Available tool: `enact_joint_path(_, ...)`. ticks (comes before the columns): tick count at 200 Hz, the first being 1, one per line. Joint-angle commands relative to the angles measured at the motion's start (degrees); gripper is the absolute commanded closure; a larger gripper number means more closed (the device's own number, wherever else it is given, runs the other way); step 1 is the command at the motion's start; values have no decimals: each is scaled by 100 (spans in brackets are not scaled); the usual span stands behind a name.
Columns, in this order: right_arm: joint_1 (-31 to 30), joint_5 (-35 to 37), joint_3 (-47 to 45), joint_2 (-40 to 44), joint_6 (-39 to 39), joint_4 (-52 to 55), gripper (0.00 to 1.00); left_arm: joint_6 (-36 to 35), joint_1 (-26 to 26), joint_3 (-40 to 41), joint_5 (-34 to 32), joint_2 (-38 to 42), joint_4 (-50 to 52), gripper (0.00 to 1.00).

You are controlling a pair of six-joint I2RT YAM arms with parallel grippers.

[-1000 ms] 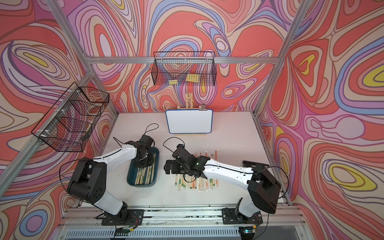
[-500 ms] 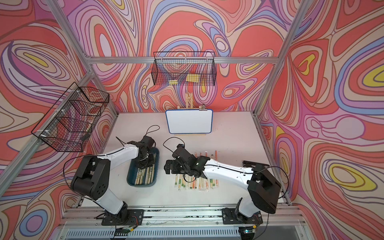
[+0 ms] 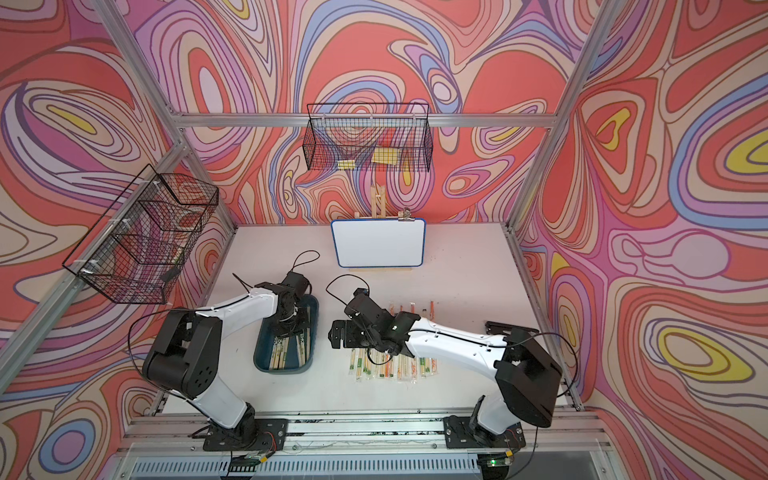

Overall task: Take the paired disposable chopsticks out of the storage box
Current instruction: Pick up the paired disposable chopsticks from the storage box.

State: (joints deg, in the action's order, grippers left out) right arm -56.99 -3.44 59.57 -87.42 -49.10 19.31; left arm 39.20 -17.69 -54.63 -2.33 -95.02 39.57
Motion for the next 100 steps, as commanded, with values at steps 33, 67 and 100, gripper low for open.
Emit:
enact_joint_path(33, -29, 2, 115, 26, 91, -7, 2, -23, 14, -252, -111, 449, 522, 92)
enact_joint_path(67, -23, -47, 125, 20, 101, -59, 2, -92, 19, -577, -248, 781, 895, 92)
enact_joint_path(100, -23, -92, 57, 23, 80, -168, 2, -191, 17, -835, -251, 1074, 1169, 92)
